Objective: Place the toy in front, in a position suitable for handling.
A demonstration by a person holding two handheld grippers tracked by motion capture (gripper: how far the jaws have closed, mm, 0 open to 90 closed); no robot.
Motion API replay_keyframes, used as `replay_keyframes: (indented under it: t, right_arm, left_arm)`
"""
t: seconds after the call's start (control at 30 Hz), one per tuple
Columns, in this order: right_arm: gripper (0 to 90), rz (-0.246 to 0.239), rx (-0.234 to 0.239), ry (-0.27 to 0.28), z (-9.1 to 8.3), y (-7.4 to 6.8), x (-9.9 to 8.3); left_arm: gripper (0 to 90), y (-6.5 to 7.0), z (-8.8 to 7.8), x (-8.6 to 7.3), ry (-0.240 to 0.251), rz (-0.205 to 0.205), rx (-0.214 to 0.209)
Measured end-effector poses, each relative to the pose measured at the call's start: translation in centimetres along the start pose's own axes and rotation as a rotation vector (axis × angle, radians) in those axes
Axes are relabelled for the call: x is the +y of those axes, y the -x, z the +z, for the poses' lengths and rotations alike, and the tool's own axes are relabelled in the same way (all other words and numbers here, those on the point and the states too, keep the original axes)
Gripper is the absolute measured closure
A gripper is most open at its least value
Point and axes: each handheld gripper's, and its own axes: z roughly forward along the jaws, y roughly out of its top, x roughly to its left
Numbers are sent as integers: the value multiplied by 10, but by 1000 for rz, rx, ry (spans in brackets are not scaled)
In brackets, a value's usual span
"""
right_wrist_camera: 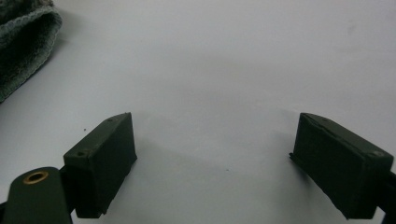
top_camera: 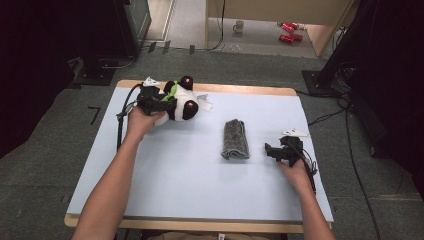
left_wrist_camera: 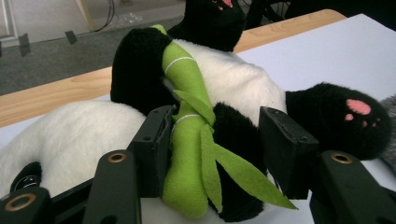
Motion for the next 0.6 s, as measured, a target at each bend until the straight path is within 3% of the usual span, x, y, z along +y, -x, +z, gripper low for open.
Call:
replay_keyframes:
  t: [0.3,0.43,0.47,0.6]
  right_arm:
    - [125,0,-1,-1,0,0,0]
    - [125,1,-2,-1,0,-1,0]
    - [125,1,-2,-2,0,0,0]
    - [123,1,-1,-4,0,0,0]
  left_arm:
    - [507,5,2,-8,20,48,46]
    - [589,7,1,-8,-12,49,50]
    - [643,11,-2,-8,-19,37,55]
    - [683,19,-10,-6,-25,45,72]
